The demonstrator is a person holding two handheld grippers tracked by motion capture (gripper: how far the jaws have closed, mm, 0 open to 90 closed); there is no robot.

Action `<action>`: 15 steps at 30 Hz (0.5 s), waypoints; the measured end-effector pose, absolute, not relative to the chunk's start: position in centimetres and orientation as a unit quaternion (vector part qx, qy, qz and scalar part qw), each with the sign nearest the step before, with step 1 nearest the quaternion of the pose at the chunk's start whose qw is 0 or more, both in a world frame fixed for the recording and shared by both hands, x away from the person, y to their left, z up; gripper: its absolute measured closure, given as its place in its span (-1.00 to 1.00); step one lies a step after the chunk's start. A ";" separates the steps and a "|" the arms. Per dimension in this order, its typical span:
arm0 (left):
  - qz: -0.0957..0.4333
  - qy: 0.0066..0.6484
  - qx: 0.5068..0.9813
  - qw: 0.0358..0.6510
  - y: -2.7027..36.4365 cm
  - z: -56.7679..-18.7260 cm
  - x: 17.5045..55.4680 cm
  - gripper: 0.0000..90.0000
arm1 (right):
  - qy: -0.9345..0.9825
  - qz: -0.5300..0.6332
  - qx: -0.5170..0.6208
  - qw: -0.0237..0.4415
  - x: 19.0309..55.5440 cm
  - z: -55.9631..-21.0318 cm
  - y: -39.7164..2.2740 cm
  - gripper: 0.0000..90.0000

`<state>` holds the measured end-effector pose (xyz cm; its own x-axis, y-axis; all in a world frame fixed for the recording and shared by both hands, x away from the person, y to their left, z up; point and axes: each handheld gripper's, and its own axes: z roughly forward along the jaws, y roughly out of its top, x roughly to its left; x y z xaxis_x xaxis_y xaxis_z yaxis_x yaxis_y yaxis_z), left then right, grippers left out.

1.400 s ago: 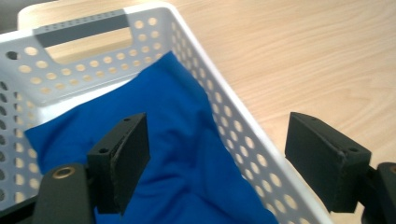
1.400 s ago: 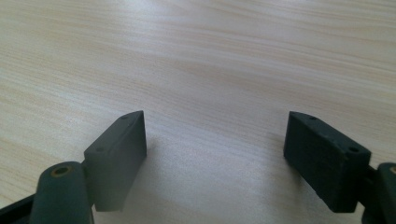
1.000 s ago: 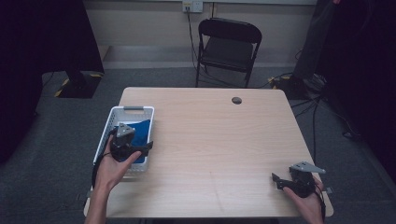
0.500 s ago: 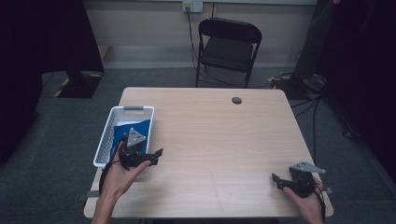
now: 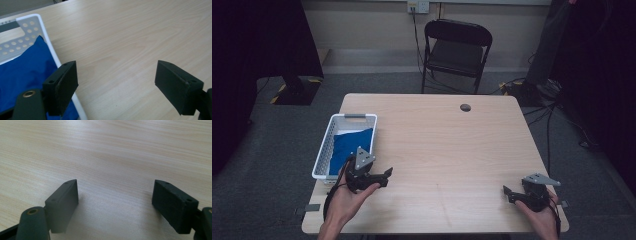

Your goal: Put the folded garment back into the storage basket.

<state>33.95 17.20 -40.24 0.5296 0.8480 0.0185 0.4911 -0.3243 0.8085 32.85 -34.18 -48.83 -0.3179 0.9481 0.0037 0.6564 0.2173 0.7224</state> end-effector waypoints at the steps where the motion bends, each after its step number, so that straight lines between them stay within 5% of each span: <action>1: 0.228 0.426 0.783 0.393 17.1 -40.3 33.8 -0.60 | 0.746 0.320 0.538 0.228 32.9 -48.8 -34.2 -0.55; 15: 0.211 0.404 0.810 0.369 15.5 -42.3 31.7 -0.59 | 0.746 0.320 0.538 0.228 32.8 -48.8 -34.2 -0.55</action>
<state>31.74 15.45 -42.31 0.5844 0.8103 0.0431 0.4998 -0.4012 0.7676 32.84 -34.18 -48.83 -0.3167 0.9485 0.0036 0.6566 0.2165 0.7225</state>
